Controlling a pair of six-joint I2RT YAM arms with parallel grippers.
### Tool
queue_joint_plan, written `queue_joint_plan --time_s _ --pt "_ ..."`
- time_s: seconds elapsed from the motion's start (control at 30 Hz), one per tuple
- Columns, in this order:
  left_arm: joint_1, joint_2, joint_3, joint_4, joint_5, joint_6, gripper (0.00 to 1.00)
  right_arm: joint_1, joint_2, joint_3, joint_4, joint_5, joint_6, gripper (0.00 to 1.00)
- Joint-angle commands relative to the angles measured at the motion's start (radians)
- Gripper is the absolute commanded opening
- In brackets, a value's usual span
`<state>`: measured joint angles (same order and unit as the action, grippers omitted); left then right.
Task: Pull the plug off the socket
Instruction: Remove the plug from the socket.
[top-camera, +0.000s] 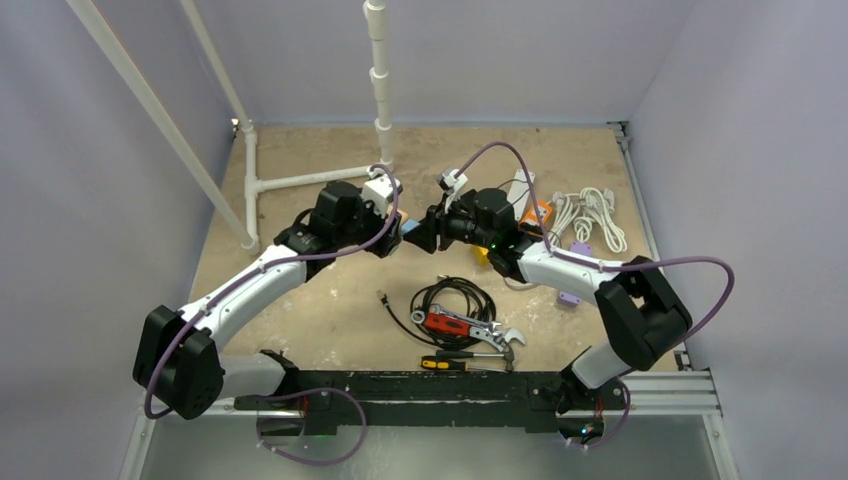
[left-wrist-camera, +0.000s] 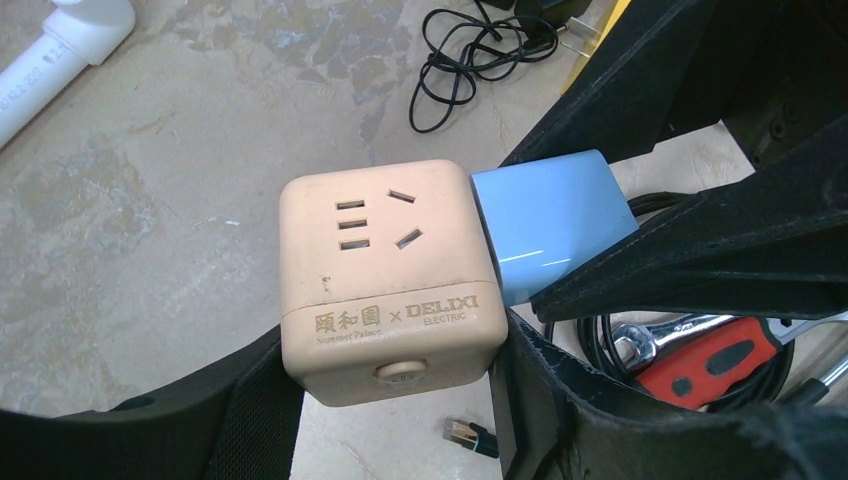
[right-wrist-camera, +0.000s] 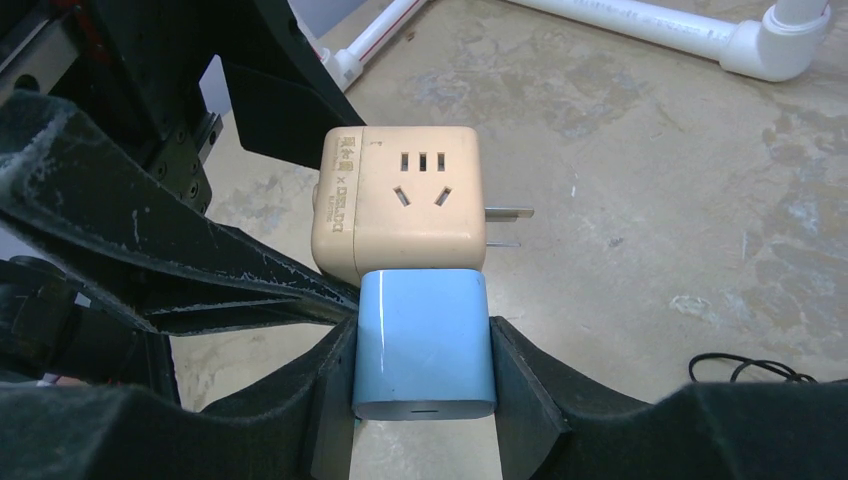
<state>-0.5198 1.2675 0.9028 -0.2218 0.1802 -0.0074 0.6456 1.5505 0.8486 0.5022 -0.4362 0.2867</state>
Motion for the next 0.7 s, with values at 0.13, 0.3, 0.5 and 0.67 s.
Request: queue_joint_plan --time_s 0.13,0.3,0.5,0.67 --pt "-0.02 -0.035 0.044 -0.007 -0.022 0.048 0.0 -0.023 -0.079 0.042 -0.02 0.064 -0.042 0.0" --pt "0.083 -0.039 0.029 0.069 0.152 -0.067 0.0 -0.023 -0.044 0.03 -0.006 0.066 -0.036 0.0" --pt "0.208 -0.037 0.007 0.166 0.282 -0.203 0.0 -0.022 -0.025 -0.003 0.006 0.089 -0.023 0.0" --pt "0.214 -0.039 0.002 0.168 0.293 -0.202 0.0 -0.023 -0.016 -0.024 0.019 0.088 -0.011 0.0"
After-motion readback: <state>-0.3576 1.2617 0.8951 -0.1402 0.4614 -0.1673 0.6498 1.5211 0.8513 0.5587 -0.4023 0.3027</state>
